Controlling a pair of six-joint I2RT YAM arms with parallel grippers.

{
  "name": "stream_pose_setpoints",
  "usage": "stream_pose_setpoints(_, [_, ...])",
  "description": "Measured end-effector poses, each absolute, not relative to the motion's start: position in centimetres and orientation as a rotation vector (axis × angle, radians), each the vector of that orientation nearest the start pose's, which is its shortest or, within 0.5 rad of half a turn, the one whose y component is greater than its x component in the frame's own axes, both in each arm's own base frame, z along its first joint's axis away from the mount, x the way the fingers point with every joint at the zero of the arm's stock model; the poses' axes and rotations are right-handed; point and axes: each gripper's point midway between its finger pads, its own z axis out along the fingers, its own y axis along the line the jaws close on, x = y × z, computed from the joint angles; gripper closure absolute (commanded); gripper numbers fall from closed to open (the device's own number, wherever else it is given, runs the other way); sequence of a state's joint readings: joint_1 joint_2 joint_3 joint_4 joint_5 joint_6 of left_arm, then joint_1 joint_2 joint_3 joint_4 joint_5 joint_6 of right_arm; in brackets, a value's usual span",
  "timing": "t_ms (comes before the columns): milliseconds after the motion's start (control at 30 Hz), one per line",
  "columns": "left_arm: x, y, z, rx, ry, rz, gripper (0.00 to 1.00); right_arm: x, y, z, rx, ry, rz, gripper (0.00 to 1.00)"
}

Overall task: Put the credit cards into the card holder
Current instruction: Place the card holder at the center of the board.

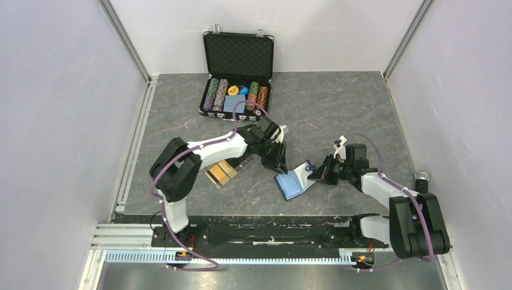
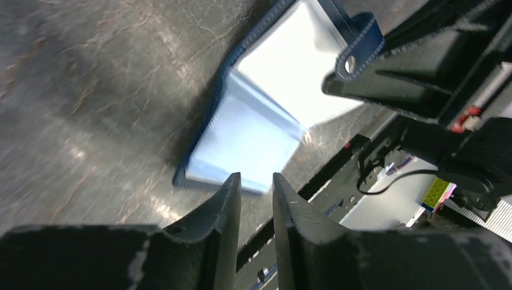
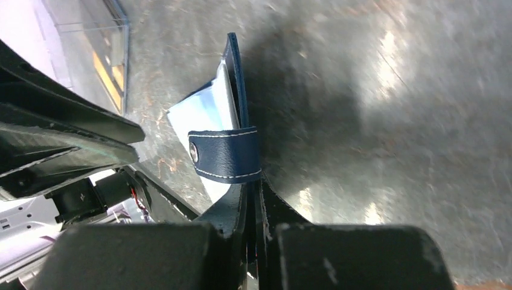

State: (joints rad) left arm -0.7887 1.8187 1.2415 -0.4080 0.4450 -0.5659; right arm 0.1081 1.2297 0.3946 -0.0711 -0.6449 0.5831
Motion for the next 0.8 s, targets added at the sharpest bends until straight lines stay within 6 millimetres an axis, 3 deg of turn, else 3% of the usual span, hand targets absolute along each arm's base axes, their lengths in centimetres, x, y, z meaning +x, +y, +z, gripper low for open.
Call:
stream_pose_setpoints(67, [22.1,-37.2,6.7,0.509,2.783,-1.002,0.7,21.3,14.4,3.3,0.369,2.527,1.081,0.88])
stream_pose_setpoints(233, [21.5,-40.3,4.3,0.573,2.821,-0.967,0.75,20.2,13.8,2.3,0.401,2.56,1.055,0.54])
stream_pose_setpoints(433, [21.2,-42.2,3.8,0.625,2.834,-0.904,0.77,20.9,12.6,3.2,0.308,2.585,0.927,0.37])
stream_pose_setpoints(633, [21.2,-42.1,2.3,0.643,2.88,-0.818,0.77,22.4,10.9,5.2,0.161,2.6,0.762,0.43])
stream_pose_setpoints(800, [21.4,-42.7,2.2,0.671,2.893,-0.798,0.77,23.2,11.3,7.4,0.032,2.543,0.778,0.78])
